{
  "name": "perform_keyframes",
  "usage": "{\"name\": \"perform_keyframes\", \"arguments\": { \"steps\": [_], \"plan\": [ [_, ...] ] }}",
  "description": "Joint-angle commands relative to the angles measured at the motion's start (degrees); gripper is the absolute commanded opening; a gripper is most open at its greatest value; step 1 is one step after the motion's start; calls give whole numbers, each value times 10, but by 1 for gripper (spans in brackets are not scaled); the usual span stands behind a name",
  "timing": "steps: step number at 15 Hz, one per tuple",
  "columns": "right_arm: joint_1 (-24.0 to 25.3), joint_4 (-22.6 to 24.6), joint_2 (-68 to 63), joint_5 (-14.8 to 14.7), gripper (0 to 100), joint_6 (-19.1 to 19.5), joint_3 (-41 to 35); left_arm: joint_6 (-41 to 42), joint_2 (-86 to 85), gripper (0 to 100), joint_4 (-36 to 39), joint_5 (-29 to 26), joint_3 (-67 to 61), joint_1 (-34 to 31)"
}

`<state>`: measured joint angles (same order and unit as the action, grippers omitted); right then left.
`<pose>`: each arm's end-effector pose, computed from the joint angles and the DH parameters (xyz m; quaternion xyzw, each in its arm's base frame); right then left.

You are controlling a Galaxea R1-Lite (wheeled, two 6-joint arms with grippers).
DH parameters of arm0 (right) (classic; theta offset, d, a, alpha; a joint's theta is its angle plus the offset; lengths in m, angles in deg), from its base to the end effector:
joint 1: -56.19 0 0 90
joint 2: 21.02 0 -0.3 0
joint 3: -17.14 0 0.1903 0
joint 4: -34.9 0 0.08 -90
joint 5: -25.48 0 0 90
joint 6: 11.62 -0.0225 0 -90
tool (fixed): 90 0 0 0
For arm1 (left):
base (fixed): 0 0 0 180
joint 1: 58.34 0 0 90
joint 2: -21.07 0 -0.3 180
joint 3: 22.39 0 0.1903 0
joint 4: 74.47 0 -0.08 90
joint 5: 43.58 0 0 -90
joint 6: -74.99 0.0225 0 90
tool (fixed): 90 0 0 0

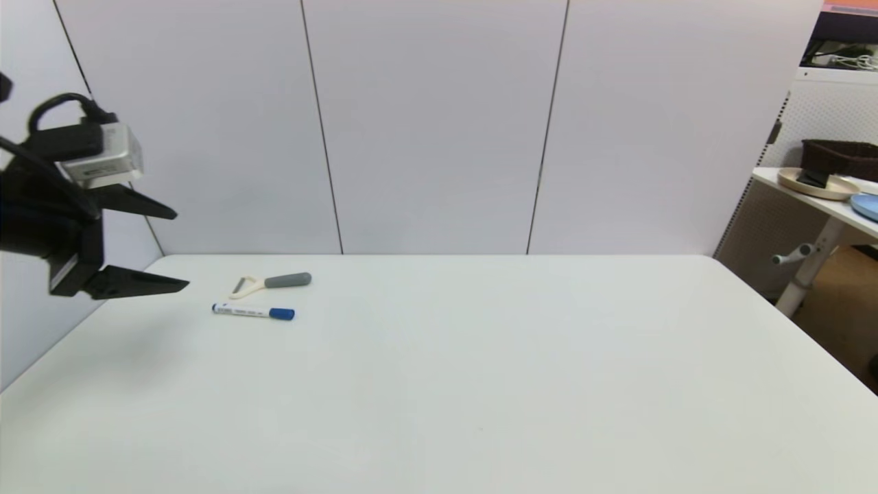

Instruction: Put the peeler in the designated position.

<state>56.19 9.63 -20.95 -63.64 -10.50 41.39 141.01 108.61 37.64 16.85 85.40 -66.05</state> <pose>-0.0241 0.0003 0.0763 -0.0097 0.0082 0.0078 0.9999 0.2321 0.0202 0.2920 0.3811 0.2264 -0.3539 0.8236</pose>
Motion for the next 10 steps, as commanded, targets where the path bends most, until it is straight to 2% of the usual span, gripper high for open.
{"name": "perform_keyframes", "arguments": {
  "steps": [1,3,5,8,10],
  "plan": [
    [0,0,0,0,100,0,0,-240,-313,100,38,52,-212,19],
    [0,0,0,0,100,0,0,-338,-405,100,93,58,-295,53],
    [0,0,0,0,100,0,0,-409,-506,100,162,102,-387,61],
    [0,0,0,0,100,0,0,-465,-620,100,264,119,-516,80],
    [0,0,0,0,100,0,0,-474,-694,100,280,122,-583,85]
  ]
}}
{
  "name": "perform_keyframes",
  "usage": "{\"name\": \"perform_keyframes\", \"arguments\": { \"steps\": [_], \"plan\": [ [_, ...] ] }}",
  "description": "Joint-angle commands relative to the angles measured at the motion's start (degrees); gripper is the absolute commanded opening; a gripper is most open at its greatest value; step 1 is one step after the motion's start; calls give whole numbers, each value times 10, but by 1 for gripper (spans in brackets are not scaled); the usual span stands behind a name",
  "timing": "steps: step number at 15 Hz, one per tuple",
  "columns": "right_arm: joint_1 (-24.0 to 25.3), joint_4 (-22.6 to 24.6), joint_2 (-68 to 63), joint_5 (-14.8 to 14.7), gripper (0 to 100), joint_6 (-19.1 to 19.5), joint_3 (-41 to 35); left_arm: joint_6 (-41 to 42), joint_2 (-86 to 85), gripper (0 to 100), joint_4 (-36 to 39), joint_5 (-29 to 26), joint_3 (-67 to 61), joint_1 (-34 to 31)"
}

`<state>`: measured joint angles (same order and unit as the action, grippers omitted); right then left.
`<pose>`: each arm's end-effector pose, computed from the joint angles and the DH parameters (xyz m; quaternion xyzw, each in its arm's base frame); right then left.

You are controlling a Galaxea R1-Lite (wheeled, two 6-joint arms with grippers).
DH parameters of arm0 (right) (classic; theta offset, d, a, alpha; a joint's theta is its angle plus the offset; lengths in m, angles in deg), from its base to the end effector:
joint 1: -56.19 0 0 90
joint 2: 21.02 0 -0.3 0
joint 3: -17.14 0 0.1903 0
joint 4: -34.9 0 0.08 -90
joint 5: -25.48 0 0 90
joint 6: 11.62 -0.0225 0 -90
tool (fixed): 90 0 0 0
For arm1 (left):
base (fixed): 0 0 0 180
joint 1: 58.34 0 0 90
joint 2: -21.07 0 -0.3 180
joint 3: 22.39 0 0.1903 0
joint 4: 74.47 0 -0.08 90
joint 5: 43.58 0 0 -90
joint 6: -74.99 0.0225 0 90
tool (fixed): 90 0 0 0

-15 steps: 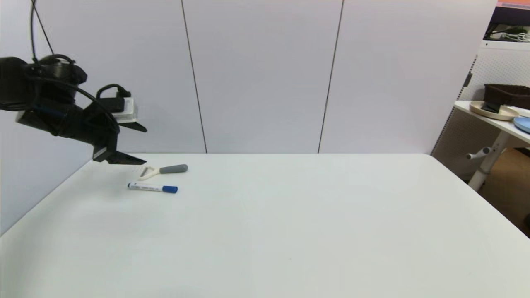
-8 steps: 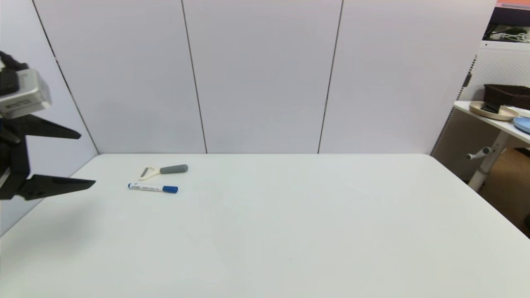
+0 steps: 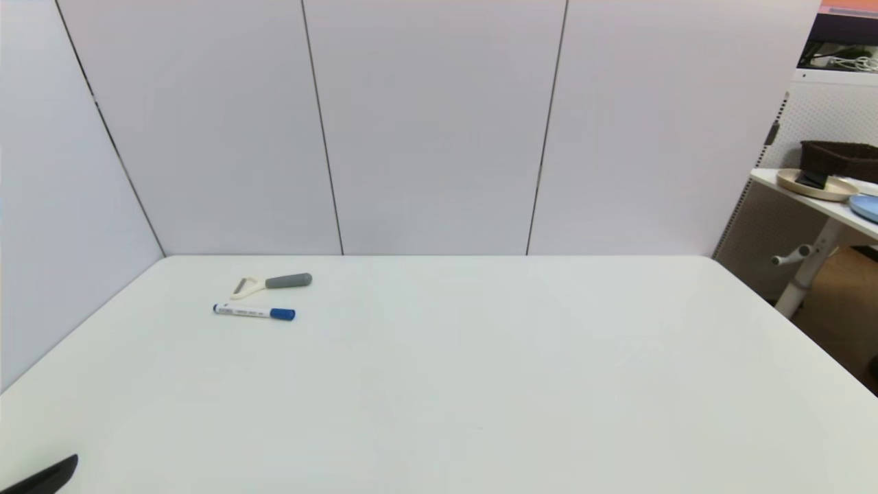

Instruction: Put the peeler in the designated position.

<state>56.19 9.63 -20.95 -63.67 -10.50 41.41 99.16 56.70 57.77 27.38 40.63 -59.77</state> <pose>-0.0241 0.0003 0.0764 -0.0097 0.0080 0.0075 0.9999 0.0202 -0.0068 0.2271 0.1729 0.1386 -0.1838 0.9577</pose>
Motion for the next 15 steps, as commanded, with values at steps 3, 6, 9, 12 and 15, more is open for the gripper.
{"name": "perform_keyframes", "arguments": {
  "steps": [3,6,9,12,15],
  "plan": [
    [0,0,0,0,100,0,0,-70,-255,100,81,33,-200,26],
    [0,0,0,0,100,0,0,-104,-335,100,123,36,-285,22],
    [0,0,0,0,100,0,0,-114,-356,100,209,82,-352,21],
    [0,0,0,0,100,0,0,-146,-356,100,242,171,-397,21],
    [0,0,0,0,100,0,0,-181,-356,100,244,172,-397,21]
  ]
}}
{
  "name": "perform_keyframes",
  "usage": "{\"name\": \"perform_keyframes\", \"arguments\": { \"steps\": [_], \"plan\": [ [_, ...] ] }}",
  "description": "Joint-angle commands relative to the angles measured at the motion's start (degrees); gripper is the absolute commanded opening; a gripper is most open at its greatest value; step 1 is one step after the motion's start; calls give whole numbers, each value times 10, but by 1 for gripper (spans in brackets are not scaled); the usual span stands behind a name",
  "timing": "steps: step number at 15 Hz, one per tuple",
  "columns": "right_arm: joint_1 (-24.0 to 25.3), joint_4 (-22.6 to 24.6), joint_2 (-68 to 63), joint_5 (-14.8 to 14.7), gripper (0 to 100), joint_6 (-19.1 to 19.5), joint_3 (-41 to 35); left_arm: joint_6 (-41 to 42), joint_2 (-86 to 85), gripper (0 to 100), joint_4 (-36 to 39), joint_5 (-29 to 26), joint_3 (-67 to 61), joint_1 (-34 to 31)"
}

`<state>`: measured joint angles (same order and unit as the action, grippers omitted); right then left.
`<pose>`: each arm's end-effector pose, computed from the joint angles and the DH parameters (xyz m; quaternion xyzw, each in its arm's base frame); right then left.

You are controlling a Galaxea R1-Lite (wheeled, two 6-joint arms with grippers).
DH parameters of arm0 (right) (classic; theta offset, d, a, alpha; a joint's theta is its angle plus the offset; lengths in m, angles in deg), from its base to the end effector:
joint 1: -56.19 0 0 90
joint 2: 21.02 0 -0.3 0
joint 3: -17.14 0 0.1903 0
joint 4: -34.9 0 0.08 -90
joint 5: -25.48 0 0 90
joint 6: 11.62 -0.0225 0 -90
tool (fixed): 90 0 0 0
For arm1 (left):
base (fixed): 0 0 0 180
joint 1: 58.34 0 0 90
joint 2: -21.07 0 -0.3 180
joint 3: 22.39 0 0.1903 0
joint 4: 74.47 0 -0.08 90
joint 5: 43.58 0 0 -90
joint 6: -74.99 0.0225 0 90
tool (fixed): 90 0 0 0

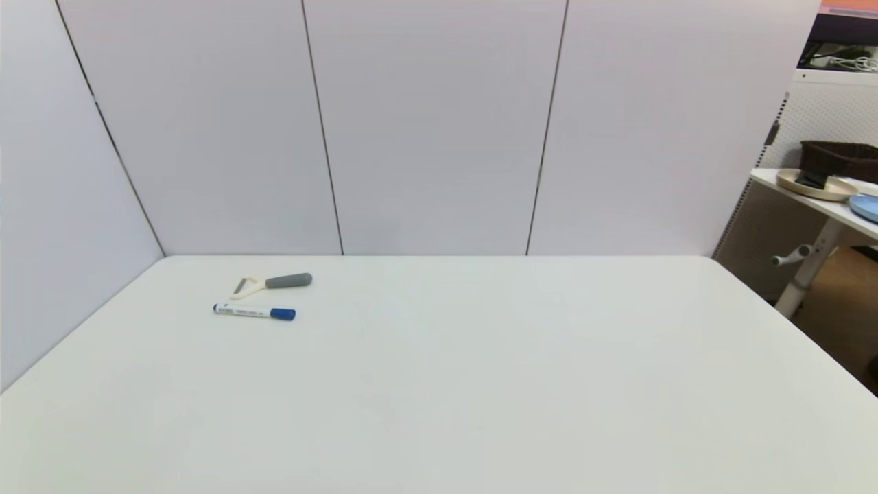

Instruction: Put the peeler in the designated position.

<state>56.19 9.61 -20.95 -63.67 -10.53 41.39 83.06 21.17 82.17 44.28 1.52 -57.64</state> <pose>-0.0241 0.0003 0.0763 -0.0094 0.0084 0.0075 0.9999 -0.0234 -0.0006 0.0782 0.0704 -0.0057 -0.0244 0.9972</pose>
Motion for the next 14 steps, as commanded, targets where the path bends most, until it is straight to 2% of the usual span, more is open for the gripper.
{"name": "perform_keyframes", "arguments": {
  "steps": [1,14],
  "plan": [
    [0,0,0,0,100,0,0,-33,-1,100,0,1,-5,0],
    [0,1,0,0,100,6,0,-43,-1,100,0,4,-5,0]
  ]
}}
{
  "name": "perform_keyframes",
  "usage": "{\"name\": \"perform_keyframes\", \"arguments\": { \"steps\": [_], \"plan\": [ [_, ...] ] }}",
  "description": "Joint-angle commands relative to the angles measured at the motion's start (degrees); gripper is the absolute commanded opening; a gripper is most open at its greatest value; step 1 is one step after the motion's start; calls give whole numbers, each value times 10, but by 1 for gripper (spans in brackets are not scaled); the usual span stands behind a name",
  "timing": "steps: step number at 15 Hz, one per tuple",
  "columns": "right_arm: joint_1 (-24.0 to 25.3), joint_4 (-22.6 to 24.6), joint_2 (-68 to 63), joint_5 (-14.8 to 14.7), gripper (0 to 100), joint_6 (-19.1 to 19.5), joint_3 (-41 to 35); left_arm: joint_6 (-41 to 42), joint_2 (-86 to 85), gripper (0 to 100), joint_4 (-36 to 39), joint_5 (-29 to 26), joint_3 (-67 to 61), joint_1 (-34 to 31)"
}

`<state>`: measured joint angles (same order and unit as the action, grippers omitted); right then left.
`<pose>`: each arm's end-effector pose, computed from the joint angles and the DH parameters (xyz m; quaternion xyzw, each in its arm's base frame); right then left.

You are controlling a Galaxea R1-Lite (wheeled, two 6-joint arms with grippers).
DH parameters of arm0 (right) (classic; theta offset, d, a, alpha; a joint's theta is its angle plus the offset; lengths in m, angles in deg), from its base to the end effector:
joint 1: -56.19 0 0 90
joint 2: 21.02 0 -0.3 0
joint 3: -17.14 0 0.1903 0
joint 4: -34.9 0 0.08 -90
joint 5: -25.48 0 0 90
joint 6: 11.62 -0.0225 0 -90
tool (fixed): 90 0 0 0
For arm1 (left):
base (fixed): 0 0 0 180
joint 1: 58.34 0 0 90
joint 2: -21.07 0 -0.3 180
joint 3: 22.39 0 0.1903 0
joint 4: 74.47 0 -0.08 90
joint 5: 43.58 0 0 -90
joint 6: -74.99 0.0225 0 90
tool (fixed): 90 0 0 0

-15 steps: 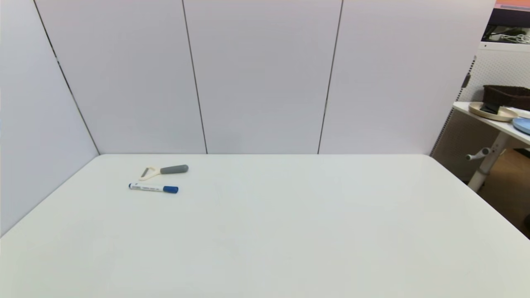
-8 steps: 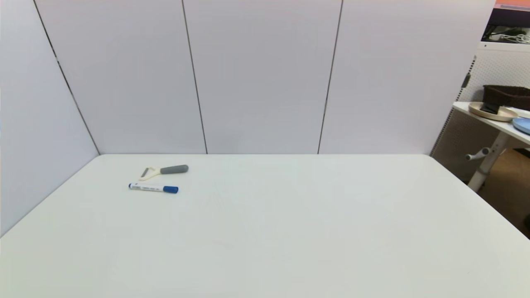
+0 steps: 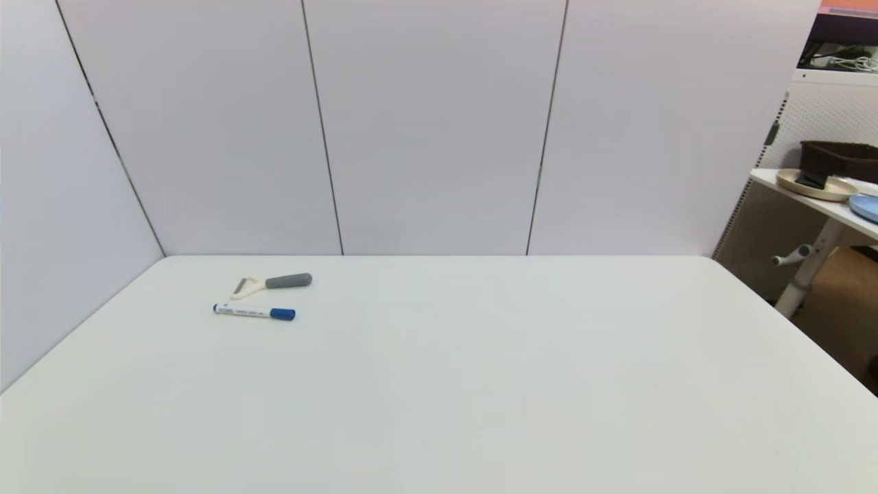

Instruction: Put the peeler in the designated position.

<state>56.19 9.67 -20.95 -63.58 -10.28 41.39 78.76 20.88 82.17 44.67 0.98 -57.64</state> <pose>-0.0241 0.0004 0.0764 -0.0116 0.0078 0.0083 0.9999 -0.0231 -0.0004 0.0754 0.0329 -0.0024 -0.0213 0.9992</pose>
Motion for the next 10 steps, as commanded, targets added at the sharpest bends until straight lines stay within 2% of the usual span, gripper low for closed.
{"name": "perform_keyframes", "arguments": {
  "steps": [1,10],
  "plan": [
    [0,0,0,0,100,3,0,0,2,100,0,0,0,0],
    [0,-1,0,-3,100,-5,0,0,2,100,0,0,0,0]
  ]
}}
